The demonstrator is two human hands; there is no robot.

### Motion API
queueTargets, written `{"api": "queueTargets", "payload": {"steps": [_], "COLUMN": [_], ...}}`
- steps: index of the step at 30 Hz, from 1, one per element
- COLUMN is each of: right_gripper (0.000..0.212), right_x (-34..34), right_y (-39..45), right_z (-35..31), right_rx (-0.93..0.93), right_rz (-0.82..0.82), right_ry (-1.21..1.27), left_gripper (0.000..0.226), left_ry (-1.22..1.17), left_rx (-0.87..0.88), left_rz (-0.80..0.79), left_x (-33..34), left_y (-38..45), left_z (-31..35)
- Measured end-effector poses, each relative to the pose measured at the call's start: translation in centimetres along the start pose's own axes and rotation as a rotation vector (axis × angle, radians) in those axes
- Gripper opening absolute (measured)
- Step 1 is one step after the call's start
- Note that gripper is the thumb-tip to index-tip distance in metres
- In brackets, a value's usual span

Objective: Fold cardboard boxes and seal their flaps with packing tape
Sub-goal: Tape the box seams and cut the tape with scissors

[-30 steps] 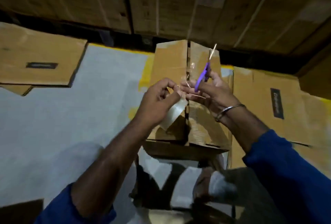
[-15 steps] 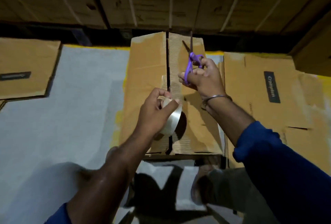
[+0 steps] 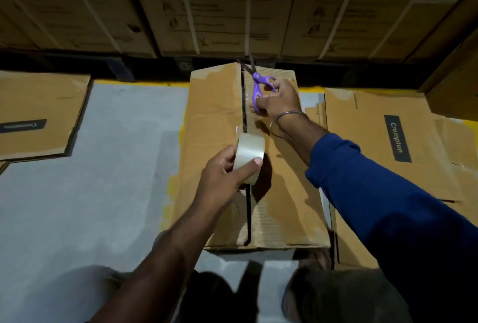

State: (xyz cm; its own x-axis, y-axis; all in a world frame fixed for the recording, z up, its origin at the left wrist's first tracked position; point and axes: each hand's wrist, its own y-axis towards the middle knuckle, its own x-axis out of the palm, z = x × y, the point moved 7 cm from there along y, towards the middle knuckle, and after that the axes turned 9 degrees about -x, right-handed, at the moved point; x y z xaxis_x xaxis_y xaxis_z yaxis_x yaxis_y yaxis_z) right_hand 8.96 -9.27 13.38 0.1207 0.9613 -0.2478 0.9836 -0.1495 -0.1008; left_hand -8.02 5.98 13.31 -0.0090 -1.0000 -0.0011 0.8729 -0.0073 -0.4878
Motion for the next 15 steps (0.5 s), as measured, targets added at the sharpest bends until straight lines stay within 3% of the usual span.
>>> {"api": "queueTargets", "payload": {"steps": [4, 8, 15], "right_gripper": [0.044, 0.030, 0.021], "right_x": [1.8, 2.9, 5.5], "right_y": [6.5, 13.4, 22.6], "right_z": [-0.9, -3.2, -3.0], "right_rx": [0.018, -0.101, -0.187], "right_rz": [0.084, 0.123, 0.178], "right_ry": [-0.088, -0.203, -0.265], "left_gripper": [0.022, 0.027, 0.030], "left_ry": [-0.025, -0.073, -0.430], "left_rx": [-0.016, 0.008, 0.036], "left_rz": [-0.011, -0.007, 0.110], "left_x": [-0.5, -0.1, -0.5], "left_y": [3.3, 6.9, 10.2], "left_z": [1.5, 3.2, 0.8]}}
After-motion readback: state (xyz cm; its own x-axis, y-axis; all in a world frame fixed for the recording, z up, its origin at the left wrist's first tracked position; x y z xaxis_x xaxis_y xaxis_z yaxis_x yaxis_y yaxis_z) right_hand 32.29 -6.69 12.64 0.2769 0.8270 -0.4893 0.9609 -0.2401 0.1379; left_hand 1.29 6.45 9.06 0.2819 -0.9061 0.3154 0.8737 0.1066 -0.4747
